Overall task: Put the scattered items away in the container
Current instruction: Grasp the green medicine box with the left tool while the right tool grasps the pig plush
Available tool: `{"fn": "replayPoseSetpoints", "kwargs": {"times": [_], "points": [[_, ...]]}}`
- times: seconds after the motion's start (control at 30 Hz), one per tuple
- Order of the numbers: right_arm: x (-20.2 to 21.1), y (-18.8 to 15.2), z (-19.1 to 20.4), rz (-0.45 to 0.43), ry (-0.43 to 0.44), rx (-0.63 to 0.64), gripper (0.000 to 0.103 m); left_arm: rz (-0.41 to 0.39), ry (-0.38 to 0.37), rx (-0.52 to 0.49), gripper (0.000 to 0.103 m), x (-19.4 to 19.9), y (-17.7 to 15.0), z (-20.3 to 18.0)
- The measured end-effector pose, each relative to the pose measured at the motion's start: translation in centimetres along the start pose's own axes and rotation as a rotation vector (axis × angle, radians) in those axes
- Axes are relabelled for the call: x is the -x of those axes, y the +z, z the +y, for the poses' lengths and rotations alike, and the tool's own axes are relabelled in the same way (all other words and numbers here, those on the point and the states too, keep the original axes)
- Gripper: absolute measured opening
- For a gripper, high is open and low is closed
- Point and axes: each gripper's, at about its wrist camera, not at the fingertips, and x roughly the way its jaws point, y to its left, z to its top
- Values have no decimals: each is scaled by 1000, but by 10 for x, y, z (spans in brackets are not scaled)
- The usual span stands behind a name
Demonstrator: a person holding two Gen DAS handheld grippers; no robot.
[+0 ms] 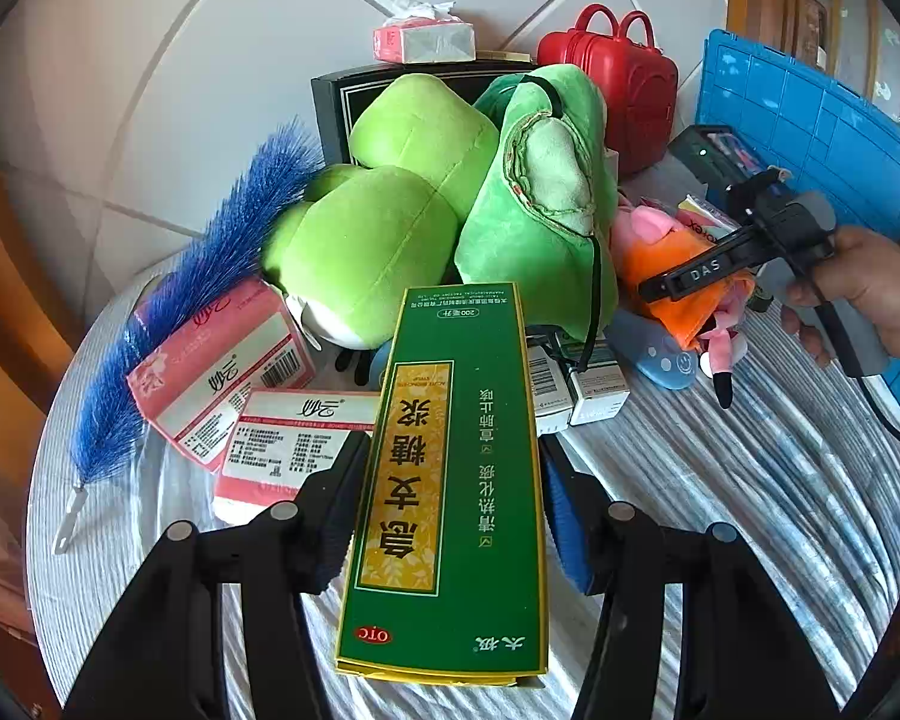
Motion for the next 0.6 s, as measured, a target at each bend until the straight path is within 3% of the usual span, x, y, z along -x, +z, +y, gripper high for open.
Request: {"fn": "replayPoseSetpoints", "kwargs": {"times": [0.1,0.23,0.6], "points": [[-12,1,-2,32,10,-3,100,1,7,13,54,7,-4,-2],[3,-4,0,10,10,-1,81,-5,16,49,54,18,-6,-2],[61,-54,-5,6,85,-18,79,17,31,53,54,40,-4,-25]]}}
